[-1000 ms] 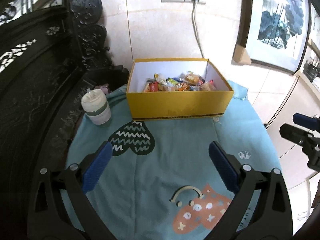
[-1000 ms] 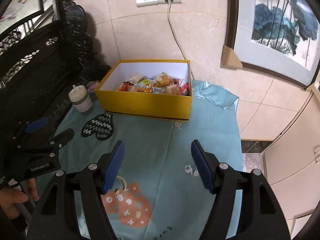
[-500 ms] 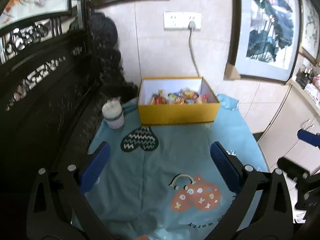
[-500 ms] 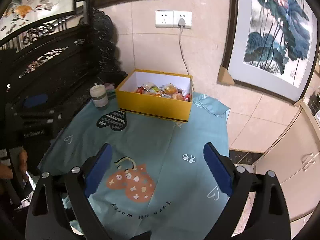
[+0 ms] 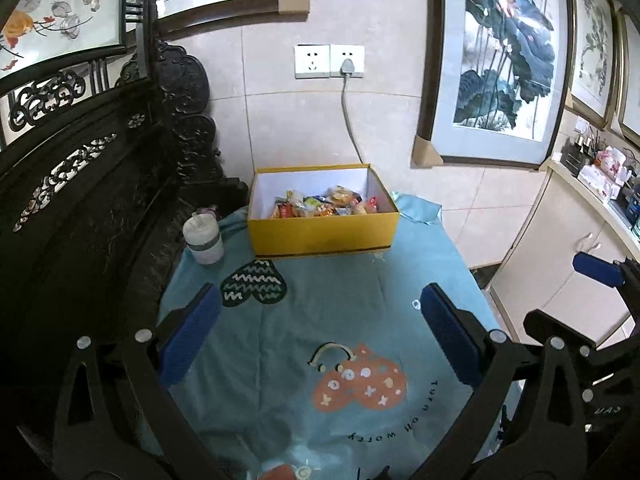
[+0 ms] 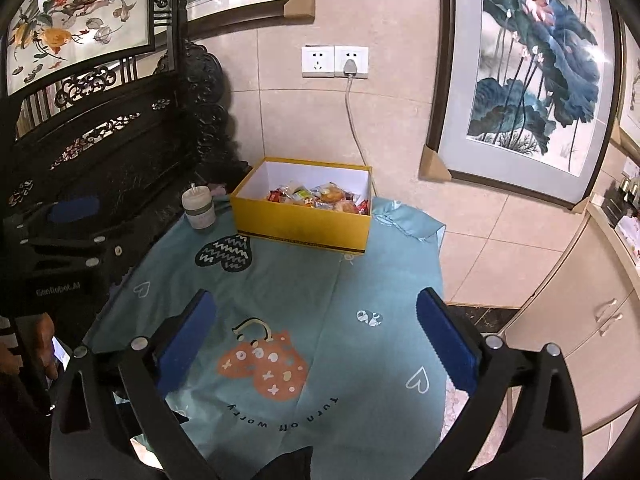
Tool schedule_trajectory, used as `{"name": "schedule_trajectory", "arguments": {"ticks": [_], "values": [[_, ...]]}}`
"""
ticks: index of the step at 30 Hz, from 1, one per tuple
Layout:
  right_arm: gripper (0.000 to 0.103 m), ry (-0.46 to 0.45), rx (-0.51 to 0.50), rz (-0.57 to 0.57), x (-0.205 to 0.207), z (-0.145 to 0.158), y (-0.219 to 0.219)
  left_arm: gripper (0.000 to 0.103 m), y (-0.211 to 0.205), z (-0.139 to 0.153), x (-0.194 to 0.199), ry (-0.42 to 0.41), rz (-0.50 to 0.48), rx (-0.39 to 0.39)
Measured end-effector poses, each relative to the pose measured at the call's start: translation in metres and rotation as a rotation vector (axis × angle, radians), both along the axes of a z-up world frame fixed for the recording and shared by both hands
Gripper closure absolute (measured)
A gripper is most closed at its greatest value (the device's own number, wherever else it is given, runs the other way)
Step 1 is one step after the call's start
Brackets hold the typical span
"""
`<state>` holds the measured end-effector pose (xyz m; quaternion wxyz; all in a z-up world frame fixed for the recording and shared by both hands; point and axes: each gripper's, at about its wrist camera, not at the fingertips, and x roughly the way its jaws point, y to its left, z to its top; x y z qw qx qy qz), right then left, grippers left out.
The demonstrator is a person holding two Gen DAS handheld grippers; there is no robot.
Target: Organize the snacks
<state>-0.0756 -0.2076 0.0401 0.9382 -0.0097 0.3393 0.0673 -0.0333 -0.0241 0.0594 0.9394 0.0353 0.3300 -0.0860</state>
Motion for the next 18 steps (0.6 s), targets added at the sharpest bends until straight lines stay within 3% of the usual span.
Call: {"name": "schedule_trajectory", "arguments": {"ticks": [18], "values": [[0.002, 0.018, 0.000, -0.003, 0.002, -0.006, -0.002, 0.002, 0.000, -0.012, 0.005, 0.024, 0.028, 0.041]]}}
